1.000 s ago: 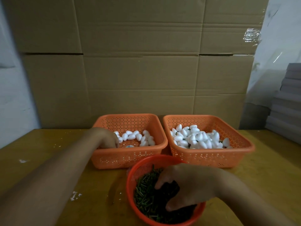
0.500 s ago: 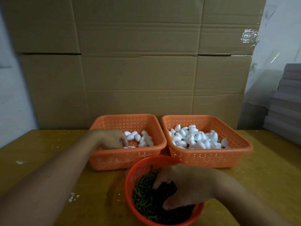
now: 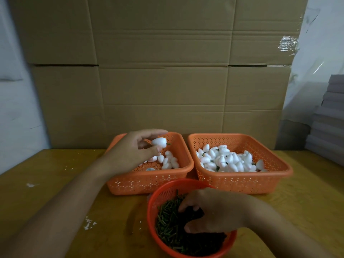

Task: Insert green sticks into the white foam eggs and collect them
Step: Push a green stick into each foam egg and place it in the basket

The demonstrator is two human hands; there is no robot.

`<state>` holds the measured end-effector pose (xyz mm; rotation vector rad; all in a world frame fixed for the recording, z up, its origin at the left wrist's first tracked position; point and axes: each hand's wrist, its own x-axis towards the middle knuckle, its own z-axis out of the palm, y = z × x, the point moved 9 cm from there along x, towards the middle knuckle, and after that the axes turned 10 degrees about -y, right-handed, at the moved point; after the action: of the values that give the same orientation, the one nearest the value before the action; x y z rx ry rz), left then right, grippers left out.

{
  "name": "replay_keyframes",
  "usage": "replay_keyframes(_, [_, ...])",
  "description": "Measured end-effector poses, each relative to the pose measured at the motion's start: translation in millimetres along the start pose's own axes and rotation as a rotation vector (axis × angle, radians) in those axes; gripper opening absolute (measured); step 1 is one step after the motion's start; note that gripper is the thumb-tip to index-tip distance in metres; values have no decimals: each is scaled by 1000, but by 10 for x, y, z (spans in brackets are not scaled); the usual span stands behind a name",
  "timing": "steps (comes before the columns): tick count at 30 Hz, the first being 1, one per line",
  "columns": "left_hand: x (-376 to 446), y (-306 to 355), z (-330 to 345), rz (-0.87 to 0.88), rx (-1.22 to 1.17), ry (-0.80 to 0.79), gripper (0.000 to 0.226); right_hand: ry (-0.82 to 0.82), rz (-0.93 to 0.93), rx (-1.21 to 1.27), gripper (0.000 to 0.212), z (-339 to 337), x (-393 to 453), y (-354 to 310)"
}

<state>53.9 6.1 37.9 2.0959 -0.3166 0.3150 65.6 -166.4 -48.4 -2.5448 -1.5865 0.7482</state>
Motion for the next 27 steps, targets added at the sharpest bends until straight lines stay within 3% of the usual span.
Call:
replay_keyframes(5, [-113,188,161,104,-36,-41,33,10,-1,15,49,-5,-2,-7])
replay_keyframes(27, [-144,194,271,133,-86,-73,28,8,-5,13,50,-20,-15,-10])
